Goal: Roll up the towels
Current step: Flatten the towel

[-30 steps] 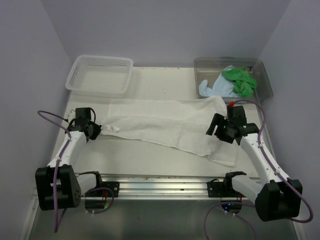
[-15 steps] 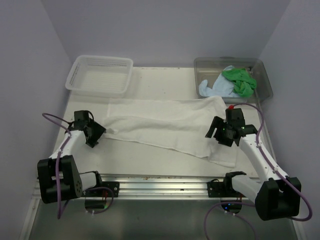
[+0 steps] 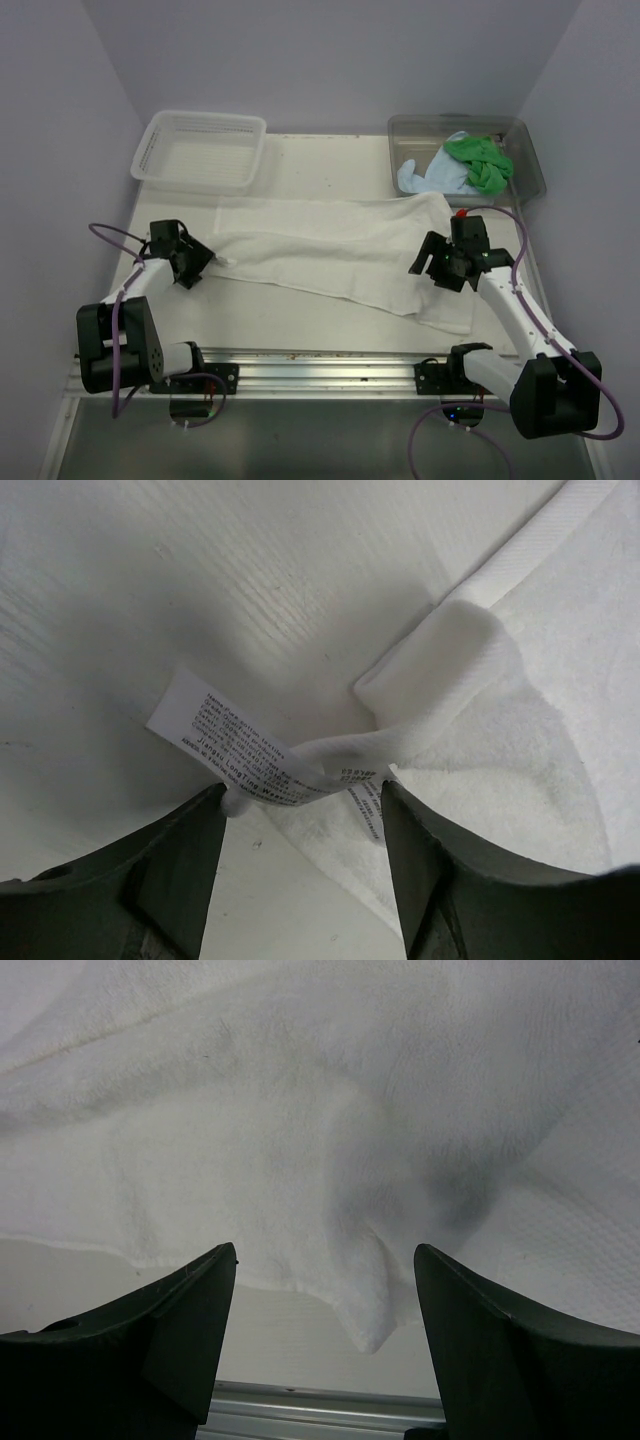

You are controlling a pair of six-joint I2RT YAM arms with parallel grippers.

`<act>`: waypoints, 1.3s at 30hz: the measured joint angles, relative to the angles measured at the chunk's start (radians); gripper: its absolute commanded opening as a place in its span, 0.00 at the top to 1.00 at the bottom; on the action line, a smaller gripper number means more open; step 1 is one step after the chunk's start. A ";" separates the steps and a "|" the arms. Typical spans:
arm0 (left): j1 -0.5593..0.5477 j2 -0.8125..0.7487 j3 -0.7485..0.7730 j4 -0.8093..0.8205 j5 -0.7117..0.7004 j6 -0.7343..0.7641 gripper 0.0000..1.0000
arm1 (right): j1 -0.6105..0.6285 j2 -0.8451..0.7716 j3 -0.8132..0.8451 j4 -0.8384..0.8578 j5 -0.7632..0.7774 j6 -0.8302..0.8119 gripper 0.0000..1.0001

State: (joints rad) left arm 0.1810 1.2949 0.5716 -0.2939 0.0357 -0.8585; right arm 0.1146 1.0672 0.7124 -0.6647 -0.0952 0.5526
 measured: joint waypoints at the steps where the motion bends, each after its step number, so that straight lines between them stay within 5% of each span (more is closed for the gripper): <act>1: 0.000 0.006 0.005 0.002 0.000 0.006 0.36 | 0.000 0.000 0.000 0.000 -0.001 0.000 0.24; 5: 0.000 0.045 0.023 0.025 -0.002 0.020 0.52 | 0.000 0.000 0.000 0.000 -0.001 0.003 0.24; 9: 0.000 0.078 0.024 0.047 -0.008 0.039 0.98 | 0.000 0.000 0.000 0.000 -0.001 0.008 0.24; 10: 0.000 0.083 0.024 0.051 -0.007 0.040 1.00 | 0.000 0.000 0.000 0.000 -0.001 0.010 0.24; 30: 0.000 -0.065 0.215 -0.164 -0.066 0.077 1.00 | 0.002 -0.023 -0.026 -0.135 0.161 0.187 0.21; 39: 0.017 -0.074 0.284 -0.283 -0.084 0.095 1.00 | 0.002 -0.129 -0.128 -0.207 0.179 0.270 0.33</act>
State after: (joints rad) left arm 0.1978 1.2213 0.8558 -0.5766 -0.0479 -0.7635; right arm 0.1169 0.9382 0.5842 -0.8719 0.0841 0.8230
